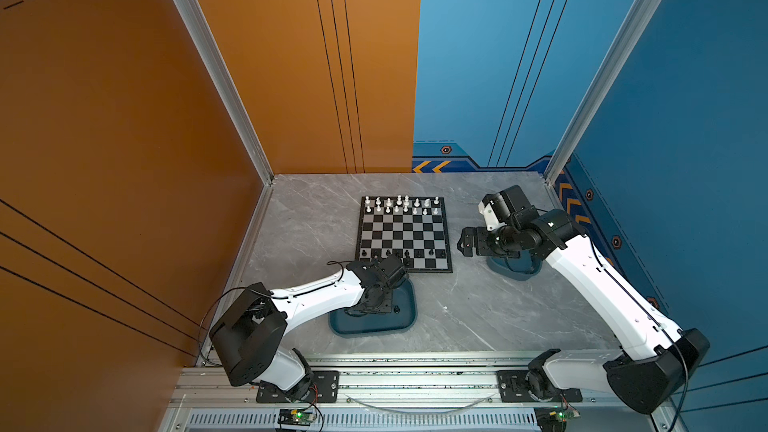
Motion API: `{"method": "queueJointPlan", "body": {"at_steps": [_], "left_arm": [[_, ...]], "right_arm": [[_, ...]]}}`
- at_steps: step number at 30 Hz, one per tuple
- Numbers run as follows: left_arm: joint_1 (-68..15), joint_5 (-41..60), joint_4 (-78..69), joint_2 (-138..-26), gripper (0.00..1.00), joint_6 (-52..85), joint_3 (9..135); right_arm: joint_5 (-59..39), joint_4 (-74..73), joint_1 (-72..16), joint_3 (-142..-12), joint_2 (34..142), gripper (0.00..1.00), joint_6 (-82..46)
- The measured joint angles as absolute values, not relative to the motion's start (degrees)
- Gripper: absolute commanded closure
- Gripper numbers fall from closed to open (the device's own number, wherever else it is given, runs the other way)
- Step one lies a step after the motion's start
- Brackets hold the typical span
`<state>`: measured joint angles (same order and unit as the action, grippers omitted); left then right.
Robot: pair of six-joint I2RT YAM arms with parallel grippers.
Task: Set up the chess pieces on the board
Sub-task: 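Swing the left gripper back over the black piece tray and descend, then close the left gripper on a black piece and lift it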
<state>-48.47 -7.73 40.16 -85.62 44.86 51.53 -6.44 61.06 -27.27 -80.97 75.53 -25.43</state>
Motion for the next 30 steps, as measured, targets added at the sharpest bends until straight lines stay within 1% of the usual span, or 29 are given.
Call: {"method": "queueJointPlan", "body": {"at_steps": [9, 13, 17, 23, 30], "left_arm": [[-48.47, -7.70, 39.27, -87.79, 0.72, 44.18, 52.01], [-48.45, -7.70, 38.87, -88.09, 0.75, 43.94, 52.05], [-48.45, -7.70, 38.54, -88.49, 0.80, 43.42, 52.16], [-48.45, -7.68, 38.48, -88.99, 0.81, 43.33, 52.16], [-48.40, -7.66, 38.50, -89.08, 0.92, 42.78, 52.21]], "right_arm": [[-6.26, 61.08, -26.79, -80.90, 75.50, 0.00, -25.43], [-6.24, 61.08, -26.50, -80.90, 75.50, 0.00, -25.43], [-6.24, 61.08, -26.22, -80.82, 75.42, 0.00, -25.43], [-6.24, 61.08, -25.80, -80.75, 75.20, 0.00, -25.28], [-6.24, 61.10, -25.43, -80.60, 75.20, 0.00, -25.26]]}}
